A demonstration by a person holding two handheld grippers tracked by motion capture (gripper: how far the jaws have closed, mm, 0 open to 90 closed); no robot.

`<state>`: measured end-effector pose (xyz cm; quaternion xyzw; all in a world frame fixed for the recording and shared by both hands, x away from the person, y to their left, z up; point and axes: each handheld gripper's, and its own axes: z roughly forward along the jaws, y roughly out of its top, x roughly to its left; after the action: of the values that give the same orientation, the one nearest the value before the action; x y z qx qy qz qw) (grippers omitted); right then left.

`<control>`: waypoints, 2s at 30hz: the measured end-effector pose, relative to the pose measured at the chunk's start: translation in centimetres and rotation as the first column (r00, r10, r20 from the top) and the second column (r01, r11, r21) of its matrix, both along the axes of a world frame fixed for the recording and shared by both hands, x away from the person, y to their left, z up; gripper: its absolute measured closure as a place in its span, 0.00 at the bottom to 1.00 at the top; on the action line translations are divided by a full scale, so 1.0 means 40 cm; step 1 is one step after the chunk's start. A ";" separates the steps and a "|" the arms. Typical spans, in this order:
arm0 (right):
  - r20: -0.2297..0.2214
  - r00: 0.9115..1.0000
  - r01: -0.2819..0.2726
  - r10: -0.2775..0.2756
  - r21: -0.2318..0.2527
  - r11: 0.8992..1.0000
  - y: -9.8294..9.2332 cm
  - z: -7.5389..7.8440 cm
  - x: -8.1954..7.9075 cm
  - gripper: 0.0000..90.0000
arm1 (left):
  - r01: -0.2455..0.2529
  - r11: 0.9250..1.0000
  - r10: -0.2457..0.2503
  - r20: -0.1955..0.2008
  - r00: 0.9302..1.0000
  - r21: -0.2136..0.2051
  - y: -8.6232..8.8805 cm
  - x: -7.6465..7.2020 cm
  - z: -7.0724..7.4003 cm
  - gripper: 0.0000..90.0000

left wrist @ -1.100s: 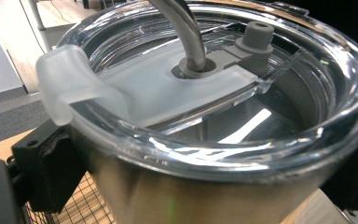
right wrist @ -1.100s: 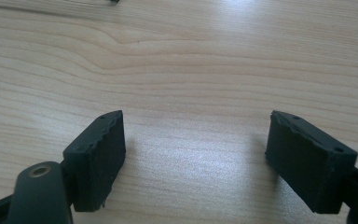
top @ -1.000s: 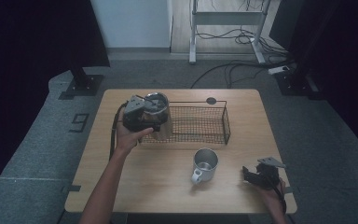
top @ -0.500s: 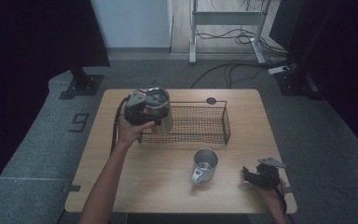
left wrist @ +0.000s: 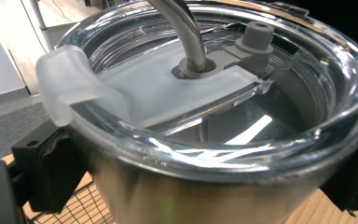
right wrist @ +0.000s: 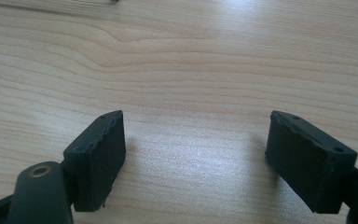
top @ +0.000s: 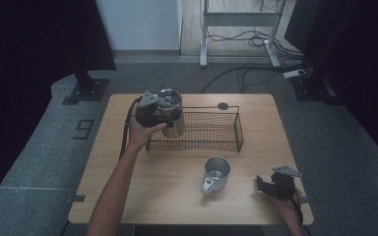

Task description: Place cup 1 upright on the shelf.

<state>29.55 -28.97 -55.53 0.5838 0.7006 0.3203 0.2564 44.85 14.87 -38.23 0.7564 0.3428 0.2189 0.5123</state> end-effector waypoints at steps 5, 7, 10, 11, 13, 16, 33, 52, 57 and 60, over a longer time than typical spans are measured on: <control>0.000 1.000 0.003 -0.003 0.002 1.000 0.000 0.000 0.000 0.22 | -0.008 1.000 0.008 -0.003 1.000 0.004 0.000 0.012 -0.001 0.05; 0.000 1.000 0.003 -0.003 0.002 1.000 0.000 0.000 0.000 0.22 | -0.008 1.000 0.008 -0.007 1.000 0.005 -0.002 0.017 -0.003 0.05; 0.000 1.000 0.003 -0.003 0.002 1.000 0.000 0.000 0.000 0.22 | -0.011 1.000 0.011 -0.011 1.000 0.010 -0.008 0.023 -0.011 0.05; 0.000 1.000 0.003 -0.003 0.002 1.000 0.000 0.000 0.000 0.22 | -0.010 1.000 0.010 -0.012 1.000 0.016 -0.010 0.025 -0.014 0.05; -0.001 1.000 0.004 -0.004 0.001 1.000 0.000 0.000 0.000 0.22 | -0.014 1.000 0.014 -0.012 1.000 0.019 -0.016 0.029 -0.021 0.05; -0.001 1.000 0.002 -0.002 0.000 1.000 -0.002 0.000 -0.001 0.22 | -0.015 1.000 0.015 -0.020 1.000 0.020 -0.022 0.037 -0.032 0.05; 0.001 1.000 -0.001 0.001 0.000 1.000 -0.005 0.000 -0.002 0.22 | -0.040 0.998 0.042 -0.063 0.997 0.040 -0.019 0.067 -0.089 0.05; 0.001 1.000 -0.001 0.001 0.000 1.000 -0.005 0.000 -0.002 0.22 | -0.043 0.996 0.050 -0.102 0.994 0.073 -0.028 0.078 -0.138 0.05; 0.001 1.000 0.000 0.000 0.000 1.000 -0.005 0.000 -0.002 0.22 | -0.045 0.996 0.054 -0.114 0.992 0.081 -0.032 0.079 -0.155 0.05; 0.001 1.000 0.000 0.000 0.000 1.000 -0.005 0.000 -0.002 0.22 | -0.047 0.995 0.057 -0.118 0.991 0.088 -0.035 0.081 -0.161 0.05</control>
<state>29.45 -29.15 -55.54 0.5835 0.7006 0.3207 0.2566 48.07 13.49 -44.68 0.7800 0.3833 0.2005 0.4522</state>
